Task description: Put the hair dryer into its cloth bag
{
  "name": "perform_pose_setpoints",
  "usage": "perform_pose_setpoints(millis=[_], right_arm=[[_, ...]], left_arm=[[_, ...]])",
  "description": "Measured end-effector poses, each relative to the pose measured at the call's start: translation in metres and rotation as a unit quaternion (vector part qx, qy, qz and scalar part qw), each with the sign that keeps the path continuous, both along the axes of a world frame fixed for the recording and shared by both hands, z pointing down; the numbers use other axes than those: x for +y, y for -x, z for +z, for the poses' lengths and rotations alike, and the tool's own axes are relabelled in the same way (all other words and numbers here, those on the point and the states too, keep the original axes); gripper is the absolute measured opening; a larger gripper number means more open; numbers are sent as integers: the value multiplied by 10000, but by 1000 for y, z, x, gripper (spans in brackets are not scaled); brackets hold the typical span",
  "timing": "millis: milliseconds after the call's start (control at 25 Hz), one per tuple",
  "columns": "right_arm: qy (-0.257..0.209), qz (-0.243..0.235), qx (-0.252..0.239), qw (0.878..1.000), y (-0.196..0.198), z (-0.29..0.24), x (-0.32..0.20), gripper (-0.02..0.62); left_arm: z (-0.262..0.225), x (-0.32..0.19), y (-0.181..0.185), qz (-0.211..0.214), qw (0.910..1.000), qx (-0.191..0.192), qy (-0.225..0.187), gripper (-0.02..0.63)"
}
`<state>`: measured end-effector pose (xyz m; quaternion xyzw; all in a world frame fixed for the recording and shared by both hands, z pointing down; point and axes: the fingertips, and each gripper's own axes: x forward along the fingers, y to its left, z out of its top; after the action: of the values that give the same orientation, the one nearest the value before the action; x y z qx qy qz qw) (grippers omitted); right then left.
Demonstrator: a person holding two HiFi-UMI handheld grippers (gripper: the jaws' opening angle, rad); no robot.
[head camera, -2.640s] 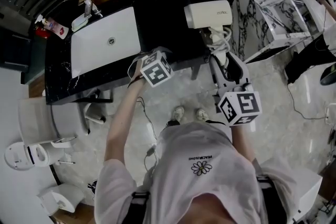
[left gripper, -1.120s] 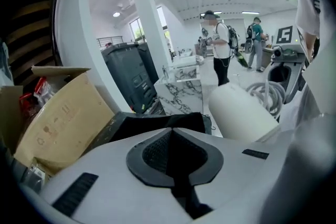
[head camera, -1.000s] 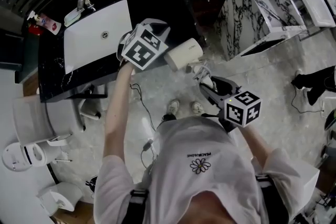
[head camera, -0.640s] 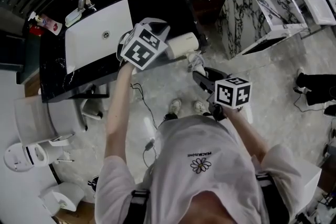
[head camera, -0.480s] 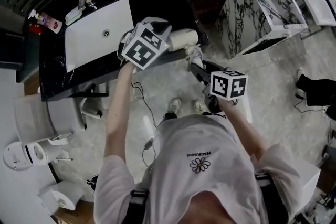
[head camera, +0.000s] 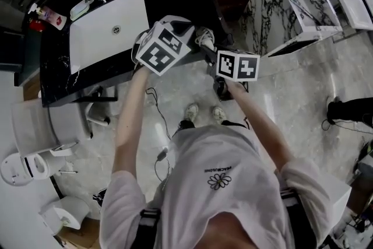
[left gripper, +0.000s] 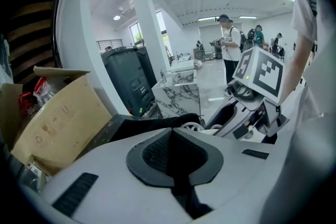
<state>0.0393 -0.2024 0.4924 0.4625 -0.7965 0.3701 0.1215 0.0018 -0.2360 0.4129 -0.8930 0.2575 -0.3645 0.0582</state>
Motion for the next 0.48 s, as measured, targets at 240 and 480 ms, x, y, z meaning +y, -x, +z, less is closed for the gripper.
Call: perform_pose_setpoints(millis=[240, 480], right_arm=[[-24, 323, -114, 9994, 15, 1, -45, 181], [-310, 635, -284, 9971, 35, 0, -92, 179]], left_arm=[[-5, 0, -2, -41, 9998, 176, 40, 17], [-9, -3, -1, -85, 9989, 445, 114, 18]])
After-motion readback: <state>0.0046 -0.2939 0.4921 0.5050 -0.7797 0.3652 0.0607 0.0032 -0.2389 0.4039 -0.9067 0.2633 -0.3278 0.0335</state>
